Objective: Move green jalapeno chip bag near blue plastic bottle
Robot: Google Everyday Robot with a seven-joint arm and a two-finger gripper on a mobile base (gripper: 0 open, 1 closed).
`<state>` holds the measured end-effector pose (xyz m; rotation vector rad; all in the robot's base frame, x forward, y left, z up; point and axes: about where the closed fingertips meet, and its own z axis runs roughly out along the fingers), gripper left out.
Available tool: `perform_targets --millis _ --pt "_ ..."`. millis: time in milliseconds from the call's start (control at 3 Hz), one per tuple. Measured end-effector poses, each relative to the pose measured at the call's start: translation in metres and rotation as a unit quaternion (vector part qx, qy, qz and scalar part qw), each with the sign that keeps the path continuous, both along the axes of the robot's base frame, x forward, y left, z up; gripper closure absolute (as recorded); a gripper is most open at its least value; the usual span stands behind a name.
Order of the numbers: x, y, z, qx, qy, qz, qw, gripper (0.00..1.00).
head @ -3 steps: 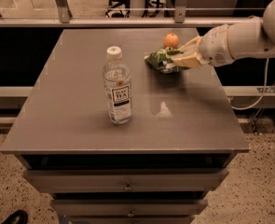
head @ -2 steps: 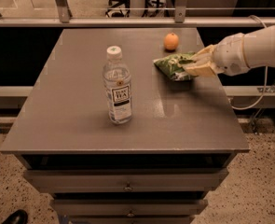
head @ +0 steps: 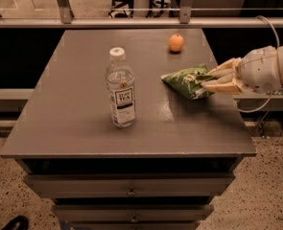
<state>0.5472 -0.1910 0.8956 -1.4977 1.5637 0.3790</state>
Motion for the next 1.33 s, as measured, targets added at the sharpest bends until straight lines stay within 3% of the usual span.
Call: perform_targets --millis 333,1000,1333 --pt "-0.028 0.015 0.011 0.007 -0.027 0.041 0.9988 1.0" --pt "-0.041 0.055 0.021 0.028 -0.061 0.085 0.9941 1.0" --pt "-0.038 0.075 0.018 0.039 -0.061 0.099 0.9924 0.88"
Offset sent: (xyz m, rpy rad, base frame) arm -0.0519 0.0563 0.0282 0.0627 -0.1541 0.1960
